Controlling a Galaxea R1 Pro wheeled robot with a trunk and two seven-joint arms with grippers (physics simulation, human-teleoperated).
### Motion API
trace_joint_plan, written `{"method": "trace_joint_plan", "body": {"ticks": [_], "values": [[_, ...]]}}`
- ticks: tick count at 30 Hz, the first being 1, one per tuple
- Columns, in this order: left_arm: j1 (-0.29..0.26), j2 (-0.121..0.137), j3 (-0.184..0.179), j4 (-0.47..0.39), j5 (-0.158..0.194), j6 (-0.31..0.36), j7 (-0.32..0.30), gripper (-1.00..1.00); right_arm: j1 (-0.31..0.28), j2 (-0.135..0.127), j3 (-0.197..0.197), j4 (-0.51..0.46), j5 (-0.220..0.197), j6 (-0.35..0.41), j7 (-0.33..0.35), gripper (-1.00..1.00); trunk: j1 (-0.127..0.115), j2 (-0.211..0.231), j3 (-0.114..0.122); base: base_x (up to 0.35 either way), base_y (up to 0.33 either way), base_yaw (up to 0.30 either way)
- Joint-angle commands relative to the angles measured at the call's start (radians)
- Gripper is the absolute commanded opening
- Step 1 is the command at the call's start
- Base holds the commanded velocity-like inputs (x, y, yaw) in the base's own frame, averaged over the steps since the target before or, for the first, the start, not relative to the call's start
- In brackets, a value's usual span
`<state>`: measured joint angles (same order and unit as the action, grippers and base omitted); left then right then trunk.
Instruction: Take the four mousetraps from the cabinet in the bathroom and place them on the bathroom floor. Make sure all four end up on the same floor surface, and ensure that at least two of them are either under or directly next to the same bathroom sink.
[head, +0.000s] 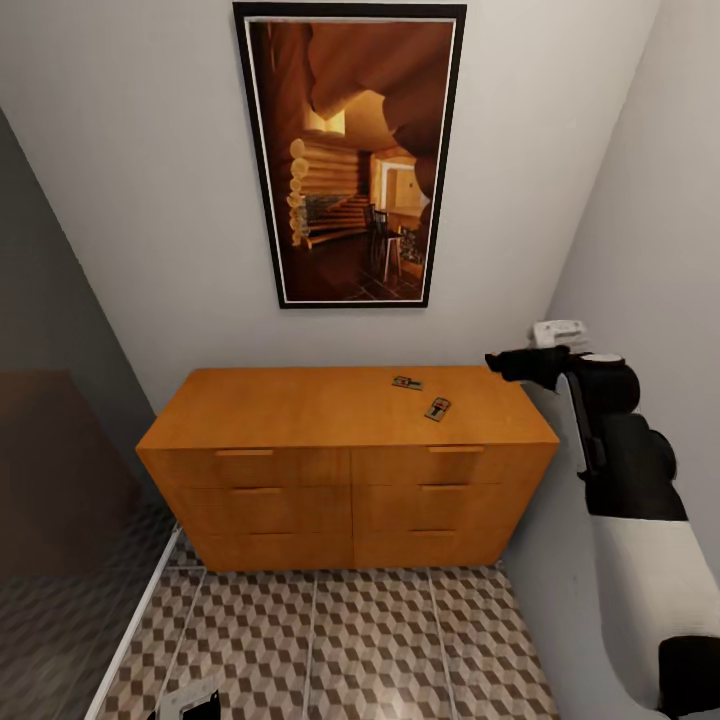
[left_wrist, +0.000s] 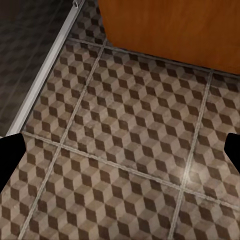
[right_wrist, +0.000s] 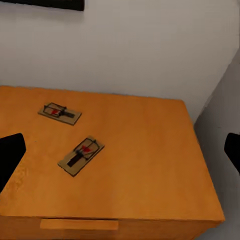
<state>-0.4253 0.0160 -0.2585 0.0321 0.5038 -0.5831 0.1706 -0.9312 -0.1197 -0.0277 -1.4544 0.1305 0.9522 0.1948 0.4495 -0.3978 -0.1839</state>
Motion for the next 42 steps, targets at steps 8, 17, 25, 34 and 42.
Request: {"method": "trace_joint_plan", "body": {"ticks": [8,17,25,34,42], "values": [[-0.001,0.0,-0.008,0.003,0.002,-0.004,0.004,1.0,-0.352,-0.178,0.242,0.31,0.028,0.017,0.66,1.0,0.001,-0.002,-0.002,0.0,0.0,0.0],[-0.002,0.0,-0.008,0.003,0.002,-0.004,0.004,1.0,-0.451,-0.322,0.313,0.394,0.117,-0.205,1.276,1.0,0.001,-0.002,-0.002,0.0,0.0,0.0],[-0.001,0.001,-0.008,0.003,0.002,-0.004,0.004,1.0,-0.454,-0.393,0.318,0.399,0.053,-0.328,1.35,1.0,0.001,-0.002,-0.002,0.0,0.0,0.0],[-0.001,0.001,-0.008,0.003,0.002,-0.004,0.004,1.0,-0.454,-0.395,0.33,0.406,0.038,-0.328,1.351,1.0,0.001,-0.002,-0.002,0.0,0.0,0.0],[0.004,0.002,-0.011,0.006,-0.043,0.001,-0.138,1.0,-0.454,-0.393,0.359,0.439,0.046,-0.245,1.348,1.0,0.001,-0.002,-0.002,0.0,0.0,0.0]]}}
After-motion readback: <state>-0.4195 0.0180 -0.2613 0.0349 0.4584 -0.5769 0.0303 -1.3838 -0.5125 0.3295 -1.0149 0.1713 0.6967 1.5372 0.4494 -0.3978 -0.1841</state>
